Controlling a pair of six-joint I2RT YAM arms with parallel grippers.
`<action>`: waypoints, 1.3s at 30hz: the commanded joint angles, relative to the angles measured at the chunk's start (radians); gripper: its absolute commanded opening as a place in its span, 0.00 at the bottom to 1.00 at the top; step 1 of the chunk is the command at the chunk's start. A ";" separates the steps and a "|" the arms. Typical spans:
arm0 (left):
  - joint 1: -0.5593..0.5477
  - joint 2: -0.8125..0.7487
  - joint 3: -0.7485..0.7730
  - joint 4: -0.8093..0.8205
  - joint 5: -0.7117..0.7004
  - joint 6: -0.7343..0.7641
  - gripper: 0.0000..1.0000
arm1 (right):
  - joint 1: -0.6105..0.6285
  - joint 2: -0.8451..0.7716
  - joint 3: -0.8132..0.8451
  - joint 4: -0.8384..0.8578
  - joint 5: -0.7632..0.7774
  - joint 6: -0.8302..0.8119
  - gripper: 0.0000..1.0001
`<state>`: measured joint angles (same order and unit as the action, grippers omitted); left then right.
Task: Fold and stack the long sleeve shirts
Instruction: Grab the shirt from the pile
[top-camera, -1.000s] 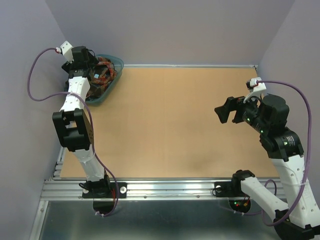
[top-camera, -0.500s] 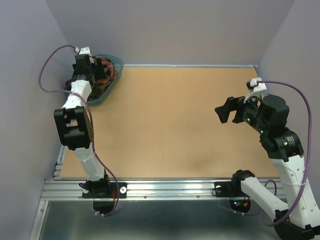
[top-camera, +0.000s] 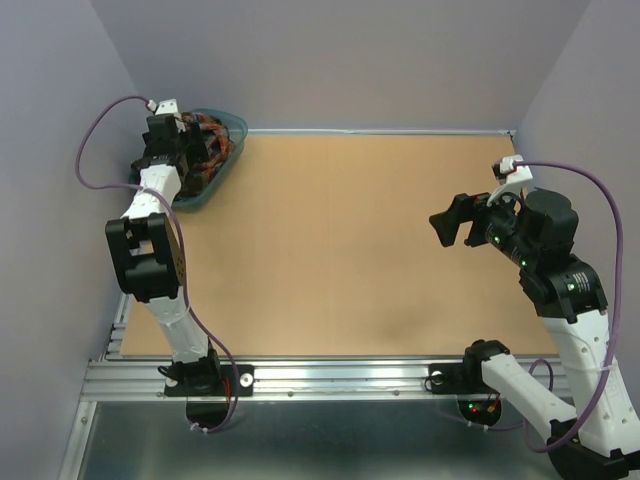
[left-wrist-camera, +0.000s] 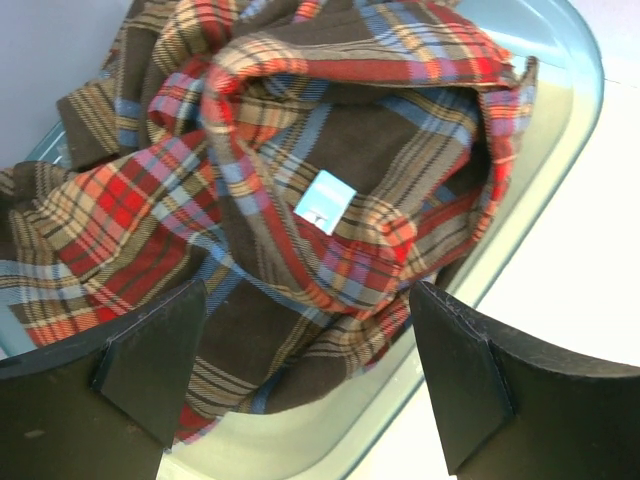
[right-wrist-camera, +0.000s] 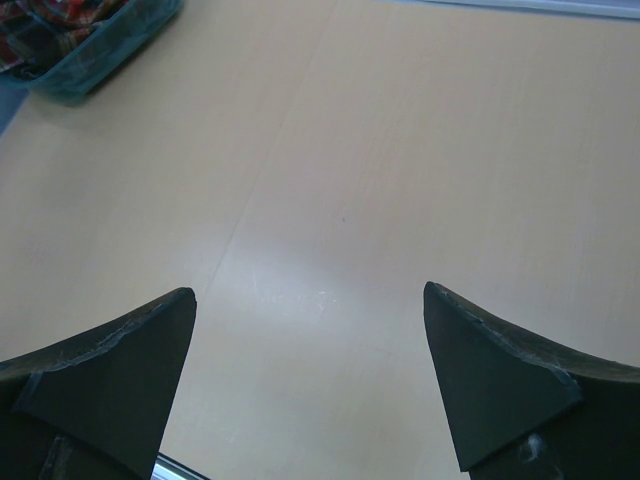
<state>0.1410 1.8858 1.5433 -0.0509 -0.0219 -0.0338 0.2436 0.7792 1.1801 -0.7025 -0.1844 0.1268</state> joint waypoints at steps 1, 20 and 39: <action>0.019 -0.013 -0.008 0.078 0.007 0.014 0.94 | 0.006 -0.006 -0.013 0.046 -0.018 -0.013 1.00; 0.035 0.062 0.015 0.157 0.007 0.014 0.94 | 0.006 -0.014 -0.027 0.046 -0.009 -0.007 1.00; 0.035 -0.445 -0.199 0.131 0.007 0.014 0.94 | 0.006 -0.035 -0.010 0.046 -0.006 -0.007 1.00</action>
<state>0.1722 1.5993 1.3949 0.0608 -0.0154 -0.0330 0.2436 0.7704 1.1667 -0.7021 -0.1917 0.1272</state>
